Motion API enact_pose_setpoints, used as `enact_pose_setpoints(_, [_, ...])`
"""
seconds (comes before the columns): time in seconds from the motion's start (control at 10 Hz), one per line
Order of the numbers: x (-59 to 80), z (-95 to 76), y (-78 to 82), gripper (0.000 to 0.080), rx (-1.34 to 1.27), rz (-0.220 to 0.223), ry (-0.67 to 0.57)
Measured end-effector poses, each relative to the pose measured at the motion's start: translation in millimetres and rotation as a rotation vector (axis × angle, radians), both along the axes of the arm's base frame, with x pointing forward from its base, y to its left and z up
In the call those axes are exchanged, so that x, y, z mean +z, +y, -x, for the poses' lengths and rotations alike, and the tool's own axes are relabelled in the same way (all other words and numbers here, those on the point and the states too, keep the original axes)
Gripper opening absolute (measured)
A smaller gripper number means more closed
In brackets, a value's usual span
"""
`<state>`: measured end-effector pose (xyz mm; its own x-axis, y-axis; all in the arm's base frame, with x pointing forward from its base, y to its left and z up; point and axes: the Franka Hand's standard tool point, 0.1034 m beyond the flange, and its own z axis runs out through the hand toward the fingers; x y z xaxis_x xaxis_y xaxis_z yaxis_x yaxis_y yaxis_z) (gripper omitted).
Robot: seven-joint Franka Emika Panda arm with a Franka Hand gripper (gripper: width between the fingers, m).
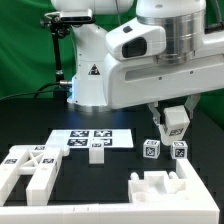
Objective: Assemble chair
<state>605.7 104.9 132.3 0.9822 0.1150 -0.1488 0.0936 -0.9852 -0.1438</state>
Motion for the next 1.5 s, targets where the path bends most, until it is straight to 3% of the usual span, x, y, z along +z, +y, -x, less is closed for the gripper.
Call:
enact_pose_setpoints(0.2, [-2.2, -3.5, -3.5, 0.0284, -0.019, 0.006, -0.129])
enact_pose_setpoints(0.5, [1.2, -46.6, 2.8, 0.0284, 0.031, 0.021, -0.520])
enact_pose_setpoints(0.6, [0.9, -47.0, 7.3, 0.0284, 0.033, 0.021, -0.647])
enact_pose_setpoints(0.8, [-3.5, -46.7, -2.5, 0.0284, 0.016, 0.030, -0.769])
enact_pose_setpoints(1.0, [-8.9, -45.0, -2.7, 0.0284, 0.017, 0.033, -0.783])
enact_pose_setpoints(1.5, [-40.7, -33.0, 12.3, 0.0284, 0.042, 0.029, -0.760])
